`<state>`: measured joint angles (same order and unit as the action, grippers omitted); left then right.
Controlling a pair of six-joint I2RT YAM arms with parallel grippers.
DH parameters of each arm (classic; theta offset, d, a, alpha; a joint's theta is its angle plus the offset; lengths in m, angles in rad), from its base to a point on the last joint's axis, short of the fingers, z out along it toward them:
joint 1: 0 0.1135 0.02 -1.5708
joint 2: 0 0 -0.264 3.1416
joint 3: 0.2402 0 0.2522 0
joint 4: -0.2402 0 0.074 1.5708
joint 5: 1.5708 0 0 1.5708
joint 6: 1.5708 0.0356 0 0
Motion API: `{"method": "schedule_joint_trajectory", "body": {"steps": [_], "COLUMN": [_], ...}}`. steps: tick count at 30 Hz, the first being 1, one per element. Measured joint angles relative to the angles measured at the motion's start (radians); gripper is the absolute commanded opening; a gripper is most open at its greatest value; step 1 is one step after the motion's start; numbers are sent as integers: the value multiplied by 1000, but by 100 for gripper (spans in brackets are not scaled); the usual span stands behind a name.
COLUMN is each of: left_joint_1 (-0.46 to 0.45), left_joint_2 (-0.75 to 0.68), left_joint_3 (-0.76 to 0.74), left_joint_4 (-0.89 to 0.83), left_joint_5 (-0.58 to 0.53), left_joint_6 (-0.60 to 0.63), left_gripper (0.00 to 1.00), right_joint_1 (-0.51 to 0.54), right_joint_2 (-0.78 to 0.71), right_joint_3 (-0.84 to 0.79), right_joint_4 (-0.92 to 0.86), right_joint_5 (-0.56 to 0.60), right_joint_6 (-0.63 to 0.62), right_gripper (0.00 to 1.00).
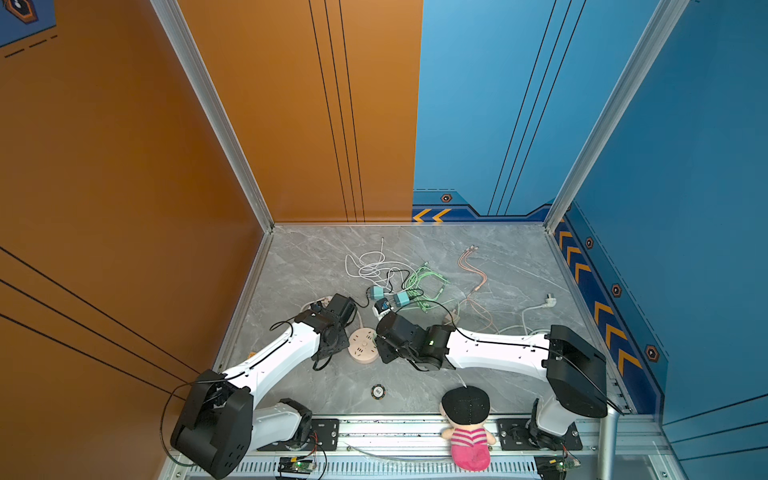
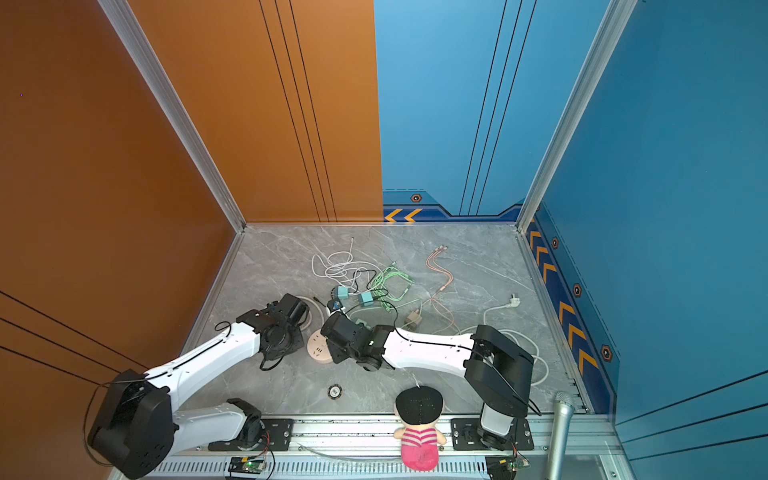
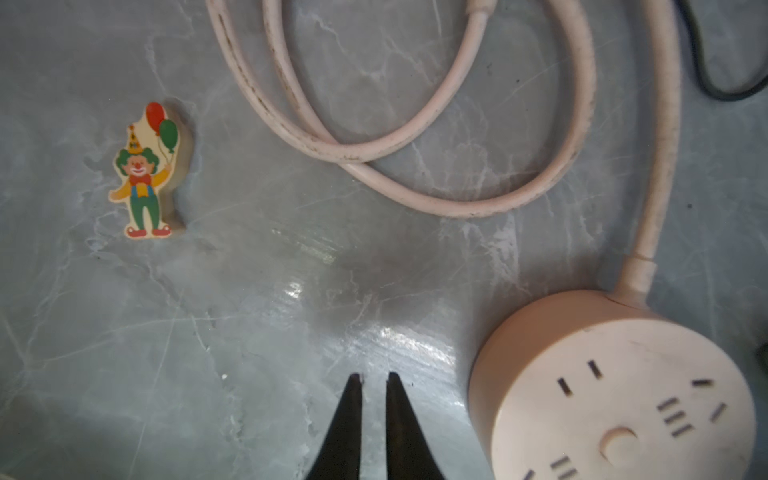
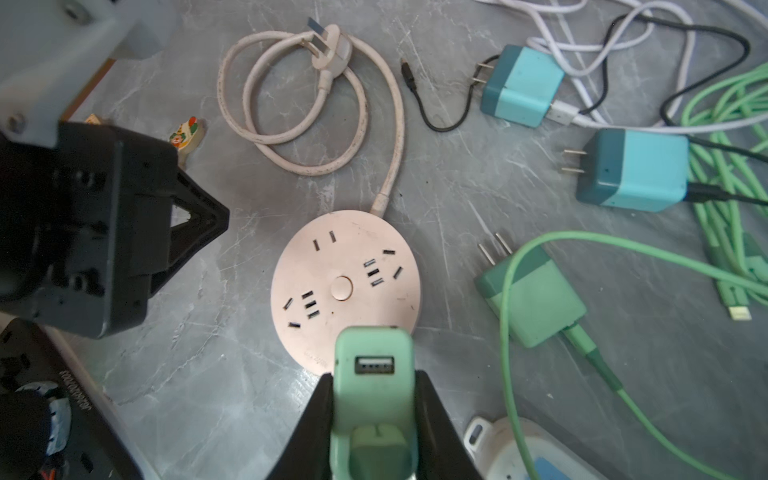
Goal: Insert the plug
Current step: 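Move the charger over the pink power strip while the left gripper lowers beside it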
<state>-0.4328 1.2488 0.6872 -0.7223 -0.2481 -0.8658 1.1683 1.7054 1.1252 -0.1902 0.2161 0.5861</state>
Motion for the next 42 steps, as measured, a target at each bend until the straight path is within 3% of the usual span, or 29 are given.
{"method": "schedule_joint_trajectory", "body": {"steps": [6, 15, 34, 42], "left_joint_1": [24, 57, -135, -131], "left_joint_2": [46, 109, 105, 83], "left_joint_3": [-15, -19, -74, -78], "left_joint_4": [101, 235, 330, 318], "left_joint_5": [17, 82, 117, 114], "left_joint_6": [-11, 1, -71, -67], "left_gripper": [9, 9, 10, 13], "right_joint_1": [42, 70, 82, 82], "right_joint_2": [0, 1, 13, 14], "right_joint_3": [-6, 13, 6, 3], "right_joint_4": [29, 34, -61, -49], "right_joint_5": [100, 143, 291, 313], "right_joint_6": [75, 102, 236, 251], "right_gripper": [0, 0, 0, 0]}}
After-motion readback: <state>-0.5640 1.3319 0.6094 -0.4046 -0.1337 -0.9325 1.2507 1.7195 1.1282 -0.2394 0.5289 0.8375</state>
